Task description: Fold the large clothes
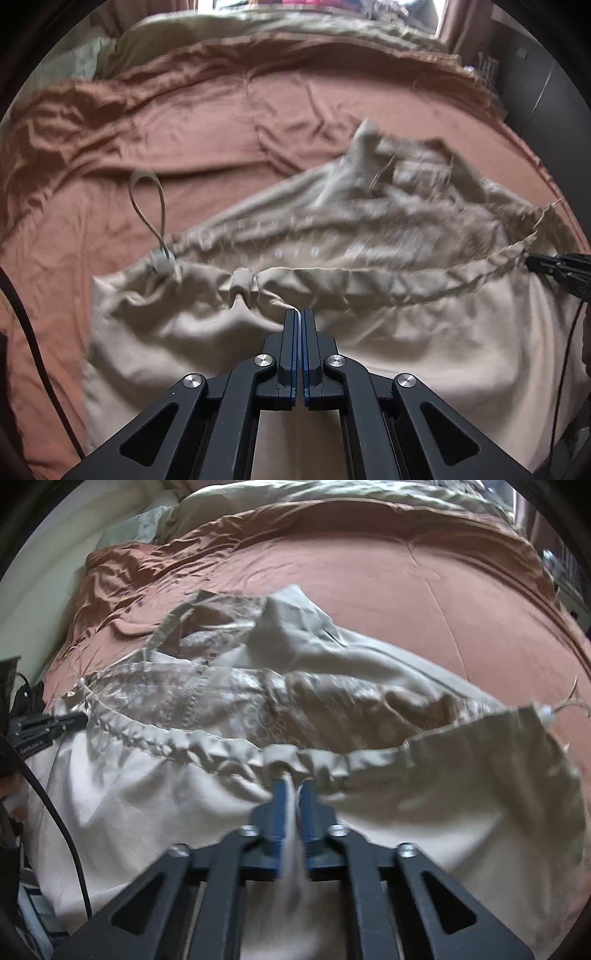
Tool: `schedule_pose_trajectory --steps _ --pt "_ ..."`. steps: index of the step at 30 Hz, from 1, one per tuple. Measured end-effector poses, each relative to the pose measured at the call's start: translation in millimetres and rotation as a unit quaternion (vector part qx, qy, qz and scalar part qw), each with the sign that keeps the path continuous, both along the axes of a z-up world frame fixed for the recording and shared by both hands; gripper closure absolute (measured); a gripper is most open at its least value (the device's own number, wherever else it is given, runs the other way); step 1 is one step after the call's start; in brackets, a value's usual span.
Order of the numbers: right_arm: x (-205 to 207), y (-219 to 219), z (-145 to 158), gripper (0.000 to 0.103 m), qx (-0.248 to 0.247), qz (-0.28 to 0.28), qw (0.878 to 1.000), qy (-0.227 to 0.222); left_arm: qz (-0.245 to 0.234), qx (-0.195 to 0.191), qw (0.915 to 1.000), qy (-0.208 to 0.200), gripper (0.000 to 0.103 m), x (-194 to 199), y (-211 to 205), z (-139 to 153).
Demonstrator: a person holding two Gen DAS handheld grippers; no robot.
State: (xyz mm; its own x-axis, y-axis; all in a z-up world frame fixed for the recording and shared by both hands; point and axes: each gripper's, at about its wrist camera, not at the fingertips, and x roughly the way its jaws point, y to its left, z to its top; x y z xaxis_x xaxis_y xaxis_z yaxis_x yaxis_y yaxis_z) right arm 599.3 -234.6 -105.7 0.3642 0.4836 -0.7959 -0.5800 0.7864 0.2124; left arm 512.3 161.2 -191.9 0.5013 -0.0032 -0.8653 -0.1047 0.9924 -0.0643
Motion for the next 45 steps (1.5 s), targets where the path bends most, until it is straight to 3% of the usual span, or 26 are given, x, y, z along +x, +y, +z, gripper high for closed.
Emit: schedule_pose_trajectory --steps 5,14,18,21,24,26,27,28,30,35,45 --pt "-3 -9 21 0.103 0.025 -0.017 0.999 -0.030 0.012 -0.015 0.9994 -0.030 0.102 4 10 17" --pt "12 2 -19 0.103 0.008 -0.042 0.999 -0.008 0.016 -0.017 0.9997 -0.001 0.102 36 14 -19" --pt "14 3 -20 0.103 0.004 -0.052 0.999 0.000 0.016 -0.013 0.9997 0.010 0.101 44 14 -33" --pt "12 -1 -11 0.103 0.001 -0.056 0.998 0.008 0.024 -0.026 0.9992 0.017 0.098 43 16 -26" --pt "9 -1 5 0.102 0.006 -0.062 0.998 0.007 0.030 -0.052 0.9980 0.020 0.087 35 20 -14" --pt "-3 -9 19 0.100 0.017 -0.063 0.998 -0.002 0.040 -0.076 0.9963 0.006 0.057 20 25 0" --pt "-7 -12 23 0.091 0.021 -0.064 0.998 -0.003 0.045 -0.084 0.9955 -0.006 0.049 10 27 8" --pt "-15 -17 29 0.063 0.029 -0.066 0.997 -0.003 0.047 -0.086 0.9951 -0.013 0.039 4 28 14" --pt "-29 -24 39 0.020 0.049 -0.065 0.997 -0.006 0.052 -0.086 0.9945 -0.030 0.037 -18 31 30" --pt "-71 -41 62 0.020 0.085 -0.064 0.994 -0.016 0.076 -0.101 0.9910 -0.042 0.037 -67 42 51" --pt "-145 -50 89 0.020 0.078 -0.078 0.994 -0.023 0.113 -0.121 0.9840 -0.066 0.037 -165 64 75"
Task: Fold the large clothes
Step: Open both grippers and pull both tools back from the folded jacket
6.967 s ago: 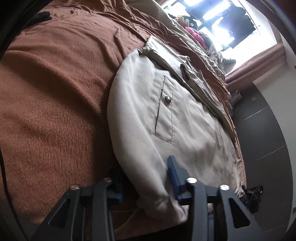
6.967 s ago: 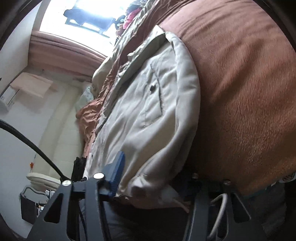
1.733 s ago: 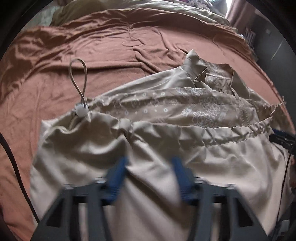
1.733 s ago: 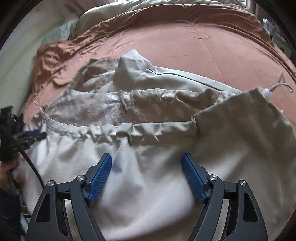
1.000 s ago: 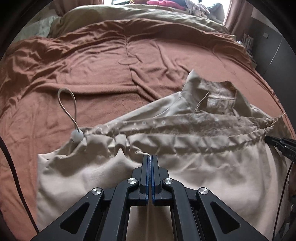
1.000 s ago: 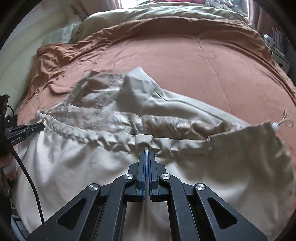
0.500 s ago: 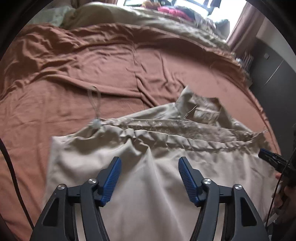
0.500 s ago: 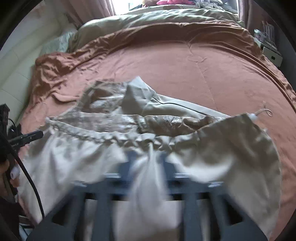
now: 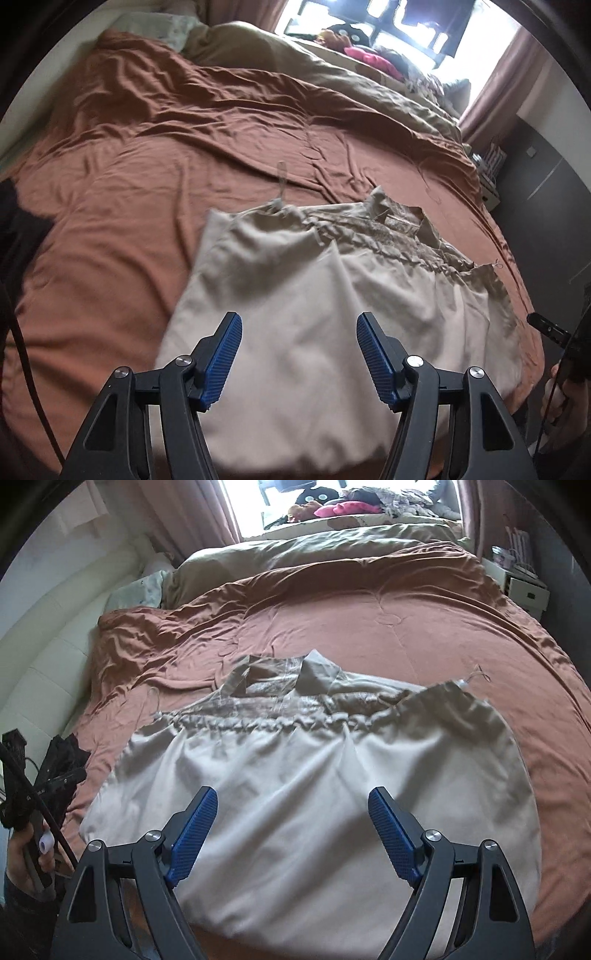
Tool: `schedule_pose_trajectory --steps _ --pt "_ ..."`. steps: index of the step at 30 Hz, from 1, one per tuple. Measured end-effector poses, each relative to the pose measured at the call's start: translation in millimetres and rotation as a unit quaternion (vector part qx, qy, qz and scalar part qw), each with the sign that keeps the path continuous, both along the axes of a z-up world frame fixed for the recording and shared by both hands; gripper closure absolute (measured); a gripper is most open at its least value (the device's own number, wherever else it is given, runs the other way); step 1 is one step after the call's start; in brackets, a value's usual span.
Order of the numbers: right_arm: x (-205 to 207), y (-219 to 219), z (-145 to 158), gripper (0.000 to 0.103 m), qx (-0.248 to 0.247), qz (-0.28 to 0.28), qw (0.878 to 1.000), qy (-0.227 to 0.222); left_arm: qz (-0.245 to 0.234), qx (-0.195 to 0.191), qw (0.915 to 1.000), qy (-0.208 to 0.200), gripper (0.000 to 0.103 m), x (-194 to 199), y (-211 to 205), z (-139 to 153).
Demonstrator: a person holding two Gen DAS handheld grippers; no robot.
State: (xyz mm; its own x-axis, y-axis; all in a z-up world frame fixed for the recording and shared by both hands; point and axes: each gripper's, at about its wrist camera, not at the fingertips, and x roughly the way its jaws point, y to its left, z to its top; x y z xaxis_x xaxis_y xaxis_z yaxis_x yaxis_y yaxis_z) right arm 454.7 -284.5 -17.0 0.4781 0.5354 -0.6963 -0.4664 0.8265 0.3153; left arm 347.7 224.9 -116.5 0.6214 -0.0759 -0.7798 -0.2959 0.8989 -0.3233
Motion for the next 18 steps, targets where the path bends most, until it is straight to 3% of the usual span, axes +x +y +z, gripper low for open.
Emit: schedule_pose_trajectory --steps 8,14,18 --pt "-43 5 14 0.020 0.016 0.019 1.000 0.002 0.047 -0.042 0.9980 -0.007 0.037 -71 25 -15" --pt "-63 16 2 0.020 0.014 0.029 0.999 0.019 0.071 -0.064 0.9953 -0.013 0.034 -113 35 -29" --pt "-74 28 -12 0.020 0.004 0.041 0.999 0.029 0.088 -0.102 0.9906 -0.022 0.034 -127 43 -47"
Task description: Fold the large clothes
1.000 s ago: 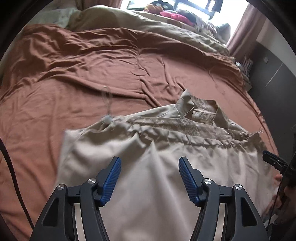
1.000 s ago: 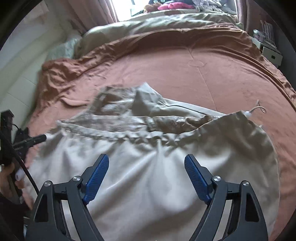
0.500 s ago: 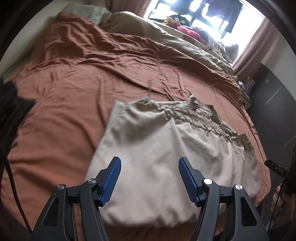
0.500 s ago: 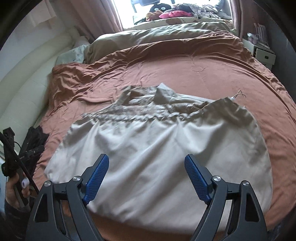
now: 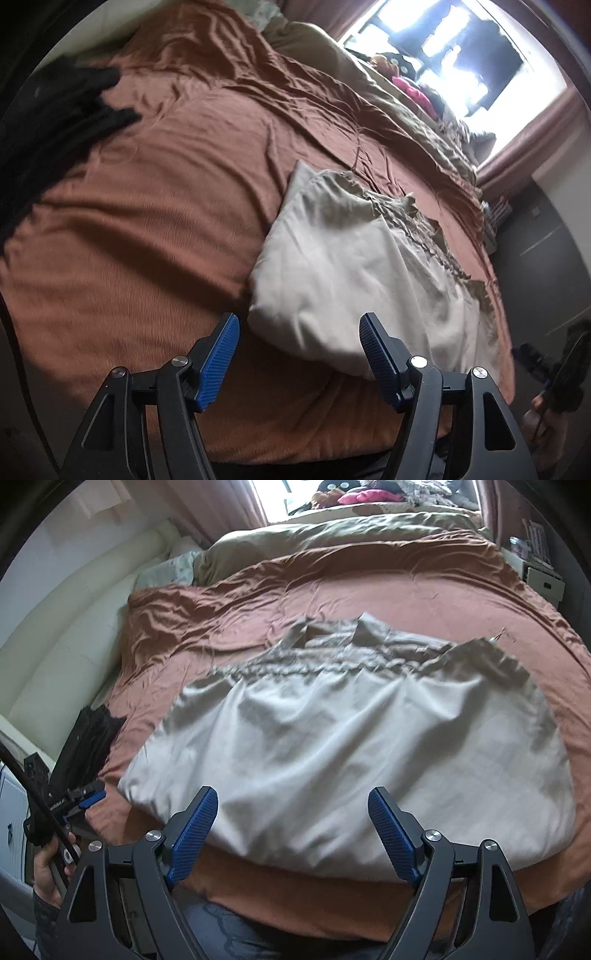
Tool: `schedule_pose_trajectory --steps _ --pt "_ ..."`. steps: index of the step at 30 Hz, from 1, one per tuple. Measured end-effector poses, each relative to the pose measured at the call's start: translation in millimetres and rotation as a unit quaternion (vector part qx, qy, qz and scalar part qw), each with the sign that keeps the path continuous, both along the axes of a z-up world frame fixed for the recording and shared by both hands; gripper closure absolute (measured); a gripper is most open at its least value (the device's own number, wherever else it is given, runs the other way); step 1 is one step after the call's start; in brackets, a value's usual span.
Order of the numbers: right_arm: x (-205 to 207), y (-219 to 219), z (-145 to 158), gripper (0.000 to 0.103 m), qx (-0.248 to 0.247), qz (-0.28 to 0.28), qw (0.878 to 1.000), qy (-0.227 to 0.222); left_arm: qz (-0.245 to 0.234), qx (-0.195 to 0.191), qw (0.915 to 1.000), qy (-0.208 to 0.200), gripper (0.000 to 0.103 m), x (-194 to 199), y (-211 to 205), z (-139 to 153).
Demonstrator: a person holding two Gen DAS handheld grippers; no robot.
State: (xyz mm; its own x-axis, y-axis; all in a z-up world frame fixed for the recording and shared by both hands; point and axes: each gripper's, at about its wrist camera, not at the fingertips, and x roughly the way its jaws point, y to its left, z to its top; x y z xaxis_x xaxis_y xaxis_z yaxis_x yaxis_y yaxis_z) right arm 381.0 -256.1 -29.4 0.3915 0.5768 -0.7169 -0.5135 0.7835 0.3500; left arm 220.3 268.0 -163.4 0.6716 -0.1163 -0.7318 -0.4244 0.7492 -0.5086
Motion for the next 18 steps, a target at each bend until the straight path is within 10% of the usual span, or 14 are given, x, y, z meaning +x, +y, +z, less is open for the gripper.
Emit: schedule_pose_trajectory --steps 18 --pt "15 27 -89 0.071 -0.022 0.001 0.997 0.080 0.010 -0.130 0.9915 -0.007 0.034 27 -5 -68"
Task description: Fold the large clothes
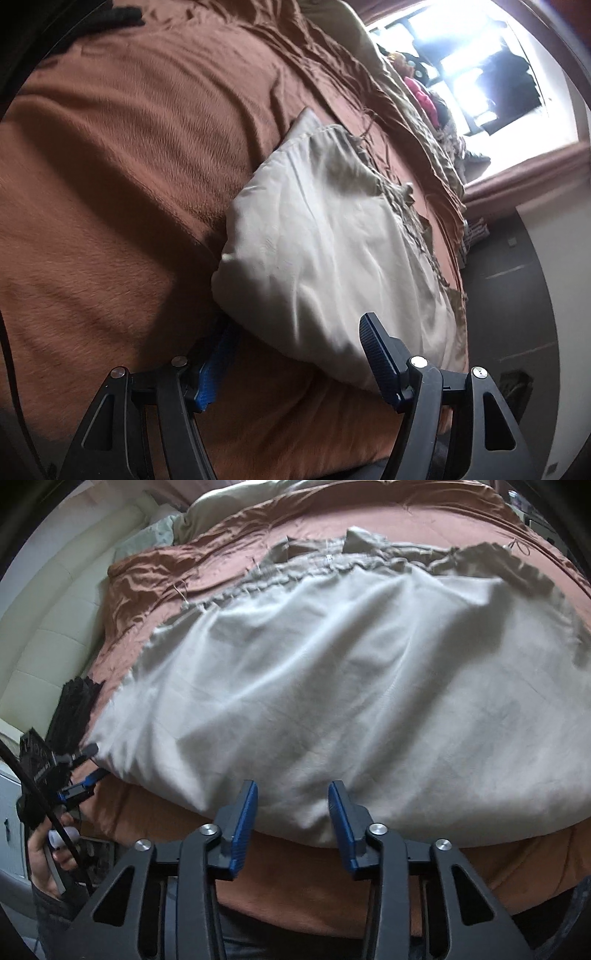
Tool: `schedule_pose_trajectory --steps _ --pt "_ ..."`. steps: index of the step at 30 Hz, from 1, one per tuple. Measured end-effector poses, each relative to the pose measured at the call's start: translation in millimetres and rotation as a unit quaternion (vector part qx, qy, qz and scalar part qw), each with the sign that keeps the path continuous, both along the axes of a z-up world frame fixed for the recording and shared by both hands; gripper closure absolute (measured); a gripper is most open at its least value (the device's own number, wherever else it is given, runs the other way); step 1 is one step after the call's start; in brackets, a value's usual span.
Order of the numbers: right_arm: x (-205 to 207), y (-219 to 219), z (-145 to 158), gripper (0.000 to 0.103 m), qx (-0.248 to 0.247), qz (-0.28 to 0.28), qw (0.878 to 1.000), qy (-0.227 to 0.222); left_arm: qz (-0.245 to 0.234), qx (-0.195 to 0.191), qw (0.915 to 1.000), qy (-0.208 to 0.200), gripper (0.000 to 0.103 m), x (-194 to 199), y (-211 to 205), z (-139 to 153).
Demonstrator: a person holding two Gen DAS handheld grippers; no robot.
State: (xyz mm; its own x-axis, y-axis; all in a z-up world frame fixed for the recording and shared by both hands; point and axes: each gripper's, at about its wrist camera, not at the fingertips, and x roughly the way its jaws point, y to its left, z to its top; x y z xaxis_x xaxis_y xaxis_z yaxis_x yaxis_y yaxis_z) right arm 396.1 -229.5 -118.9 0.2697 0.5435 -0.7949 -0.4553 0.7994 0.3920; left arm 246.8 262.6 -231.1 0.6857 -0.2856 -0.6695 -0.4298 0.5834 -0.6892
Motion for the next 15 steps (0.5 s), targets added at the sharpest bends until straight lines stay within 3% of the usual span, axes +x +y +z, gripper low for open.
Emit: schedule_pose_trajectory --steps 3,6,8,10,15 --pt "4 2 -5 0.073 -0.003 0.006 1.000 0.002 0.026 -0.012 0.9995 -0.009 0.035 5 6 -4" --pt "4 9 -6 0.074 -0.013 0.014 1.000 -0.006 0.045 -0.006 0.9990 -0.004 0.051 9 12 -4" --pt "7 16 -2 0.074 -0.017 0.018 1.000 -0.013 0.051 -0.001 0.9987 0.003 0.067 10 13 -6" --pt "11 23 0 0.074 -0.022 0.022 0.999 -0.021 0.052 0.007 0.9986 0.004 0.072 9 12 -4" --pt "39 47 -2 0.079 -0.045 0.014 0.998 -0.029 0.054 0.005 0.9985 0.004 0.074 6 13 -2"
